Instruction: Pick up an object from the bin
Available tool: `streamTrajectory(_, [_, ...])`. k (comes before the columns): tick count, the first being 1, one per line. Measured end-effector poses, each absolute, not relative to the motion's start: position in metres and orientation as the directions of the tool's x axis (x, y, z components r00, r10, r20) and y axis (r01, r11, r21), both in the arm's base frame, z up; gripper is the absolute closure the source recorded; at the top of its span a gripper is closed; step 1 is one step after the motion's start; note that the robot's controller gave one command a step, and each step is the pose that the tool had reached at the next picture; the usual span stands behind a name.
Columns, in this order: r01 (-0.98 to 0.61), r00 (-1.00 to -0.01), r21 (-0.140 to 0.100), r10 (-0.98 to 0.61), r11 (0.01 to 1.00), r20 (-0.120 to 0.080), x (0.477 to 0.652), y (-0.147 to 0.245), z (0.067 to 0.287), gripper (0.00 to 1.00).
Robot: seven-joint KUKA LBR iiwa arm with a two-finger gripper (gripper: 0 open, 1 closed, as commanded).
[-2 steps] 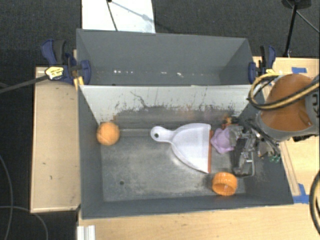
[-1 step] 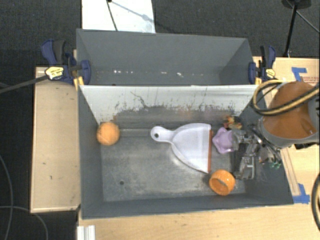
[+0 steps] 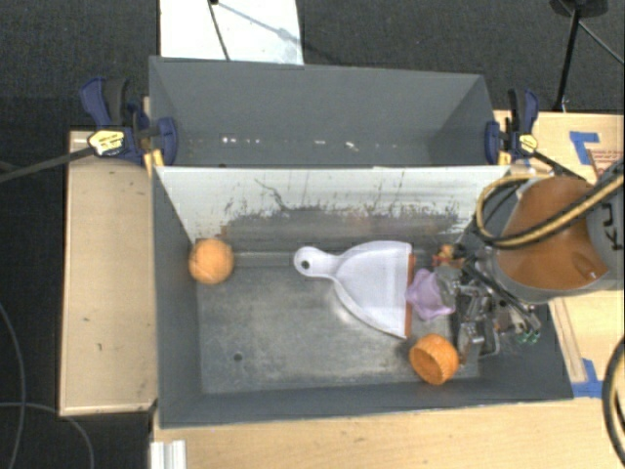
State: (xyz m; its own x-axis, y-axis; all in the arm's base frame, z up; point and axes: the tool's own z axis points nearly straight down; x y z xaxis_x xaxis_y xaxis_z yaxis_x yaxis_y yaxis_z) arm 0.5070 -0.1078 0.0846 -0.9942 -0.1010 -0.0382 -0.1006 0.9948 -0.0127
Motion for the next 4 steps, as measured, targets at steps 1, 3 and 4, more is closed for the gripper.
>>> streamTrajectory(1, [-0.207,-0.977,-0.026,-0.208,0.978,-0.042,0.503,-0.092,0.086,0.0])
streamTrajectory(3, [-0.295,-0.954,-0.025,-0.296,0.955,-0.041,0.504,-0.092,0.086,0.0])
streamTrajectory(4, [-0.422,-0.906,-0.027,-0.423,0.906,-0.035,0.499,-0.074,0.084,0.0])
